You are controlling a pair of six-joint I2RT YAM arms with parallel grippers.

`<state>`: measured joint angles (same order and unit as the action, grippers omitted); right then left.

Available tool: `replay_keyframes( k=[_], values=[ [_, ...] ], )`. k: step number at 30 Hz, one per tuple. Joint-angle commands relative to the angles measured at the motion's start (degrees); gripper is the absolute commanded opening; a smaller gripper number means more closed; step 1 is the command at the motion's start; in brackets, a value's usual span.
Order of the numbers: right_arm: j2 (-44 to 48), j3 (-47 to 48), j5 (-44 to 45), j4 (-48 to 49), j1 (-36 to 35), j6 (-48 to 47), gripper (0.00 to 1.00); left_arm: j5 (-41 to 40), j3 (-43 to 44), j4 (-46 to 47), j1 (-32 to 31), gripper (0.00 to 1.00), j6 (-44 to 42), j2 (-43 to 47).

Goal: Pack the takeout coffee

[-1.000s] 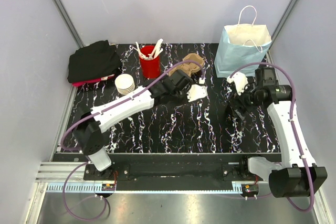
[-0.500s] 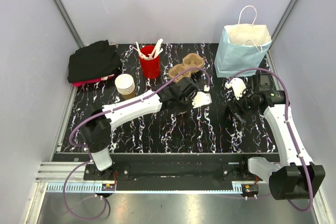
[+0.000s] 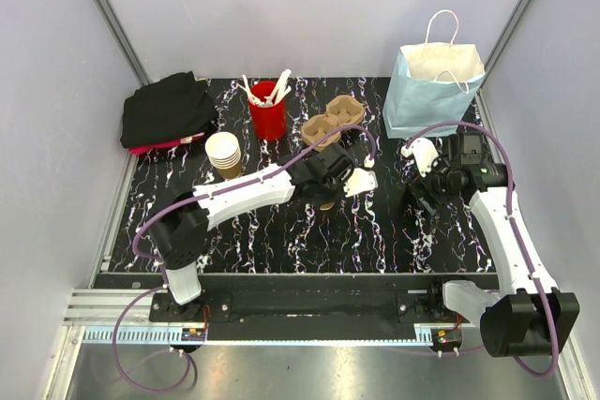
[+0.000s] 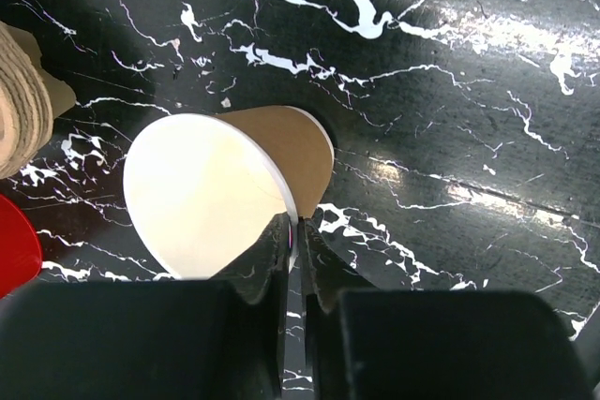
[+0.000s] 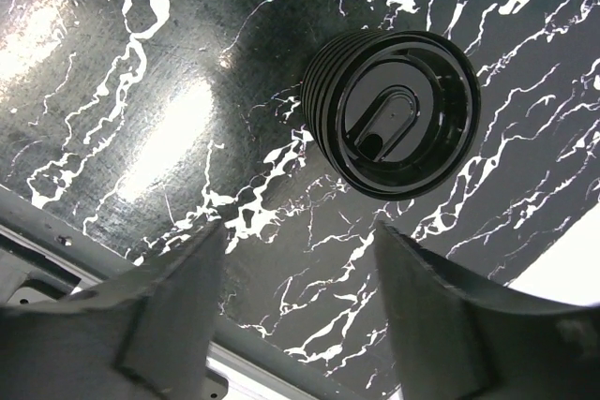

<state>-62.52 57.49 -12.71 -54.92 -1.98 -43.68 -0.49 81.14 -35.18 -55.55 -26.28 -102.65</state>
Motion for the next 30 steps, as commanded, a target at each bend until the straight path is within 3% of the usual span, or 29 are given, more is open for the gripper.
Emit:
replay_keyframes(
  k=[1, 11, 13, 20, 30],
  values=[
    [-0.1, -0.7, -1.6, 2.2, -0.3, 0.0, 0.66, -0.6, 0.8, 3.0, -0.1, 0.13, 0.8, 0.3],
    [-1.6, -2.0, -3.0, 5.4, -0.3, 0.1, 0.64, -0.8, 2.4, 2.1, -0.2, 0.4, 1.1, 3.1],
    [-2.8, -2.2, -2.9, 6.4, -0.3, 0.1, 0.62, -1.2, 3.1, 1.7, -0.2, 0.52, 1.0, 3.9],
    [-8.1, -1.8, -2.5, 10.0, -0.4, -0.2, 0.57, -2.4, 6.8, -2.0, 0.1, 0.75, 1.1, 7.5],
    [-13.2, -2.0, -2.1, 12.4, -0.4, -0.2, 0.44, -3.8, 8.2, -5.9, 1.9, 0.82, 1.8, 11.9]
  ],
)
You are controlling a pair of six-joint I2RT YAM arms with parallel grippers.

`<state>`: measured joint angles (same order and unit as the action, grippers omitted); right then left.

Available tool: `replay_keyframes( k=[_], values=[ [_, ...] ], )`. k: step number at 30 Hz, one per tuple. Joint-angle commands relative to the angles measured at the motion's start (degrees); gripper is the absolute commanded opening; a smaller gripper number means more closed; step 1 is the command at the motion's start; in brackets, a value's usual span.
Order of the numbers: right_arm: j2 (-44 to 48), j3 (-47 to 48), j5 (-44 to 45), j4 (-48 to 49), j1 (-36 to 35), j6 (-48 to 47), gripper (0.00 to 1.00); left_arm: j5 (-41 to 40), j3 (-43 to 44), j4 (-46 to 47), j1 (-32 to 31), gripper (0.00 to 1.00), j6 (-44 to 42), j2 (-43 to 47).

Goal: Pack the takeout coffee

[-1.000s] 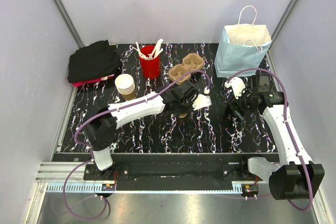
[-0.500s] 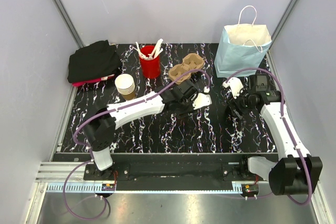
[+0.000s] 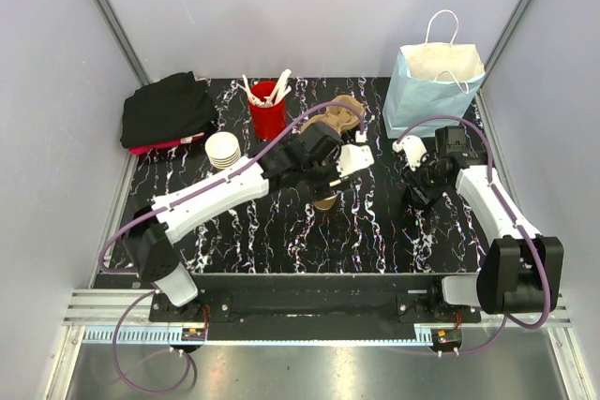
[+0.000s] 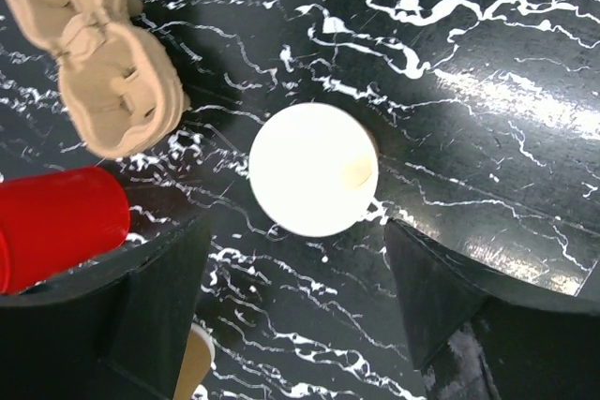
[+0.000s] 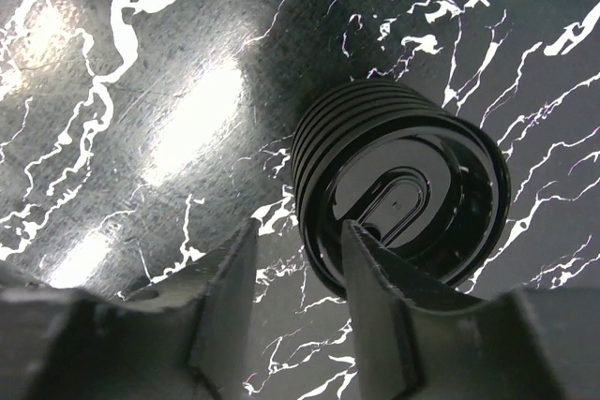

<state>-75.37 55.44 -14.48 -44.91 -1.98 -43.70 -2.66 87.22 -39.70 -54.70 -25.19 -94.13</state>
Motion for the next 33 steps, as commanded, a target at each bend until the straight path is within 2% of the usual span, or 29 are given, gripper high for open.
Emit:
replay_keyframes(
  k=[1, 7, 12, 19, 29, 33],
  values=[
    [-0.3, -0.1, -0.2, 2.5, -0.4, -0.1, 0.42, -1.7, 2.1, -1.4, 1.4, 0.82, 0.9, 4.0],
    [-0.1, -0.3, 0.4, 2.5, -0.3, 0.2, 0.27, -1.7, 1.7, -1.9, 2.8, 0.82, 0.9, 5.6],
    [0.9, 0.4, 0.9, 2.5, -0.3, 0.9, 0.18, -1.6, 1.5, -2.0, 3.2, 0.82, 1.0, 6.1],
    [3.0, 3.4, 1.4, -0.1, -0.4, 1.3, 0.14, -1.4, 1.5, -2.0, 3.2, 0.83, 0.5, 6.2],
    [6.4, 10.0, -4.5, -6.5, -0.3, 2.4, 0.13, -1.7, 2.8, -2.0, 3.1, 0.83, -2.9, 5.2],
    [6.5, 13.7, -9.3, -9.6, -0.4, 3.4, 0.13, -8.2, 1.8, 0.8, 2.1, 0.83, -9.2, 4.8]
  ],
)
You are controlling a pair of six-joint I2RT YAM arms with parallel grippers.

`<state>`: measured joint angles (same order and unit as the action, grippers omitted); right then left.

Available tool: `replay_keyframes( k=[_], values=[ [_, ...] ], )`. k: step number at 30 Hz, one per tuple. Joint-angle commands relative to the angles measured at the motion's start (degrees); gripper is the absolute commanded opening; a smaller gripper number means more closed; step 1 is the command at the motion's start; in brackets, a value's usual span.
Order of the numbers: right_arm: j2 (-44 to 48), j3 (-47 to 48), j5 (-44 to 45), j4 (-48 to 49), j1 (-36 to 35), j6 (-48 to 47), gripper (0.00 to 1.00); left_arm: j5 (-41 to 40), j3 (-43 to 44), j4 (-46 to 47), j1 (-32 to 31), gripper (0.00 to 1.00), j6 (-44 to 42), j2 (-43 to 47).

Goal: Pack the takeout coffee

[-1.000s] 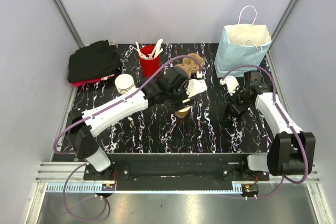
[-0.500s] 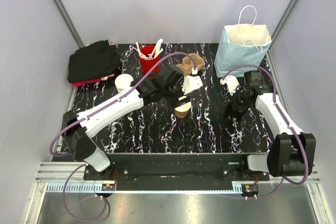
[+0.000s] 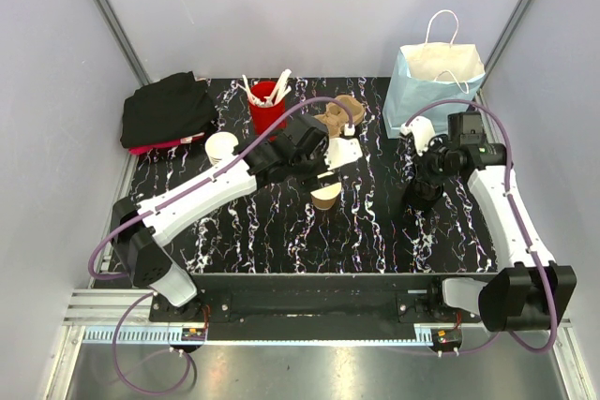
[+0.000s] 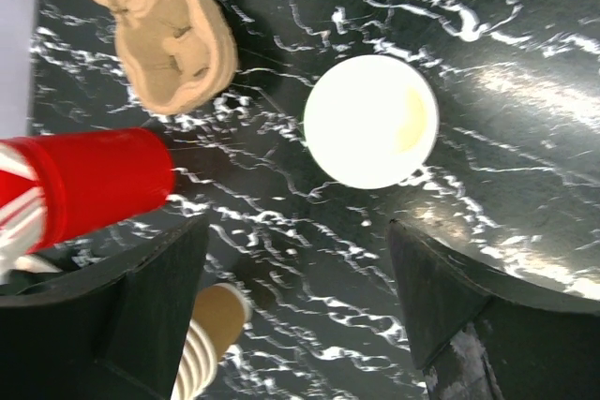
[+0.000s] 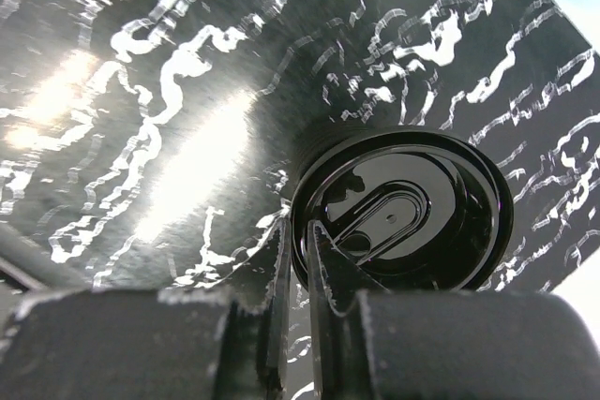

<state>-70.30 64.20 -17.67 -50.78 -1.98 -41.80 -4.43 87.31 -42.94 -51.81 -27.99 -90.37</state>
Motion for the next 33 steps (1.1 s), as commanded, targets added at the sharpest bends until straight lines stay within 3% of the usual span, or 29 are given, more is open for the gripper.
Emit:
replay_keyframes(
  k=[1, 11, 15, 19, 20, 25, 33],
  values=[
    [1.0, 5.9, -7.1, -4.3, -0.4, 2.0, 0.13, -7.7, 1.2, 4.9, -1.3, 0.83, -7.8, 1.2],
    [-4.6, 20.0, -24.1, -12.3, -0.4, 4.1, 0.13, -9.3, -4.9, 14.2, -1.9, 0.86, -29.6, 6.7],
    [-5.9, 23.3, -28.6, -16.3, -1.0, 1.9, 0.13, -2.3, -10.1, 18.2, -2.0, 0.87, -39.0, 11.8],
    [-6.6, 25.6, -33.5, -20.8, -1.6, -1.9, 0.13, 7.4, -19.3, 28.4, -1.9, 0.94, -47.9, 17.9],
    [-6.5, 25.8, -34.3, -22.2, -1.6, -2.7, 0.13, 8.5, -20.3, 30.0, -1.9, 0.98, -48.9, 19.0],
    [-4.7, 24.5, -37.4, -24.4, -2.9, -6.0, 0.15, 12.2, -18.3, 34.1, -2.0, 0.98, -45.3, 16.2],
    [-2.7, 22.5, -36.6, -24.4, -4.9, -7.2, 0.15, 23.2, -11.7, 30.5, -2.0, 0.96, -39.7, 10.6]
  ],
)
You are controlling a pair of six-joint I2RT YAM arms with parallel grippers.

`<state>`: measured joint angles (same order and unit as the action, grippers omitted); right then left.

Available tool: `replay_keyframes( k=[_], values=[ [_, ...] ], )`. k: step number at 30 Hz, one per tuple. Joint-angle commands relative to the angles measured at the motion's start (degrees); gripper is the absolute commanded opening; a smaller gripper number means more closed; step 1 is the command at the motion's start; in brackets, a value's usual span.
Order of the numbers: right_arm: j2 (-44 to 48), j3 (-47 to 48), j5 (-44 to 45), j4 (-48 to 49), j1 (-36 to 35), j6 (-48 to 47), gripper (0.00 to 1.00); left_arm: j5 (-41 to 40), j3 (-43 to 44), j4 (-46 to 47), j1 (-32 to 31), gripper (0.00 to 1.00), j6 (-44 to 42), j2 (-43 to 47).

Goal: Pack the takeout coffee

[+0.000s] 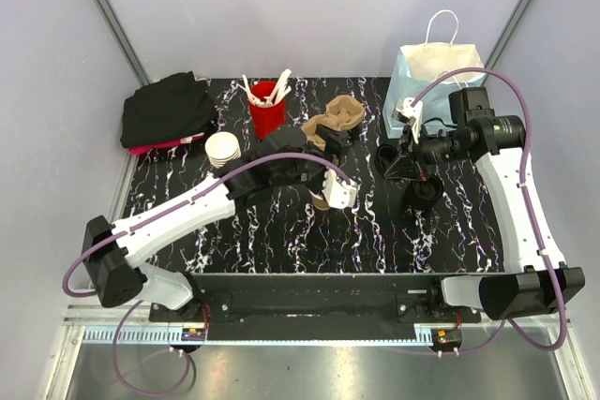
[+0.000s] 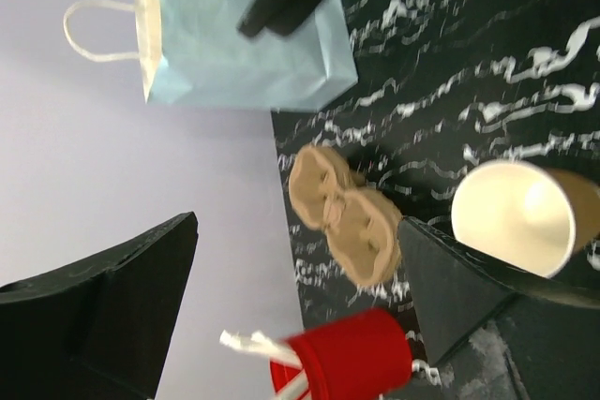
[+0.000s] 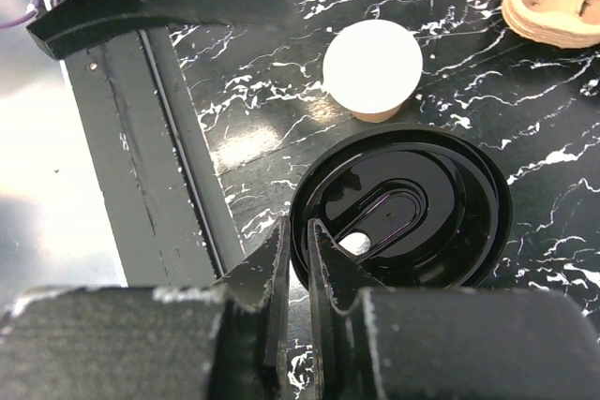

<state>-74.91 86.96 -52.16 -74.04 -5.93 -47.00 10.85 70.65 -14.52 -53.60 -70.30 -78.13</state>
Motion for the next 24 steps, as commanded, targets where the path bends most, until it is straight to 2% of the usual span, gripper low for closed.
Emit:
replay_keyframes(
  k=[1, 9, 16, 19, 22, 24],
  values=[
    [1.9, -0.2, -2.1, -1.5, -1.0, -2.0, 0.15, 8.5, 5.0, 2.4, -0.3, 0.96, 2.5, -2.4],
    [1.5, -0.3, -2.9, -1.7, -3.0, -2.2, 0.15, 13.3, 5.5, 3.9, -0.4, 0.96, -0.4, -5.4],
    [-0.1, 0.1, -3.0, -2.0, -5.9, -2.1, 0.15, 9.9, 2.4, 13.5, -1.9, 0.95, -4.9, -7.9],
    [-0.6, 0.2, -3.0, -2.0, -6.6, -2.0, 0.15, 10.1, 2.8, 14.3, -2.3, 0.93, -5.4, -8.9],
    [-1.0, 0.6, -3.1, -2.0, -7.1, -2.0, 0.15, 10.3, 2.7, 14.3, -2.8, 0.83, -6.2, -9.2],
    [-1.2, 0.8, -3.2, -2.0, -7.2, -2.0, 0.15, 10.6, 2.6, 14.1, -3.1, 0.71, -6.8, -9.2]
  ],
)
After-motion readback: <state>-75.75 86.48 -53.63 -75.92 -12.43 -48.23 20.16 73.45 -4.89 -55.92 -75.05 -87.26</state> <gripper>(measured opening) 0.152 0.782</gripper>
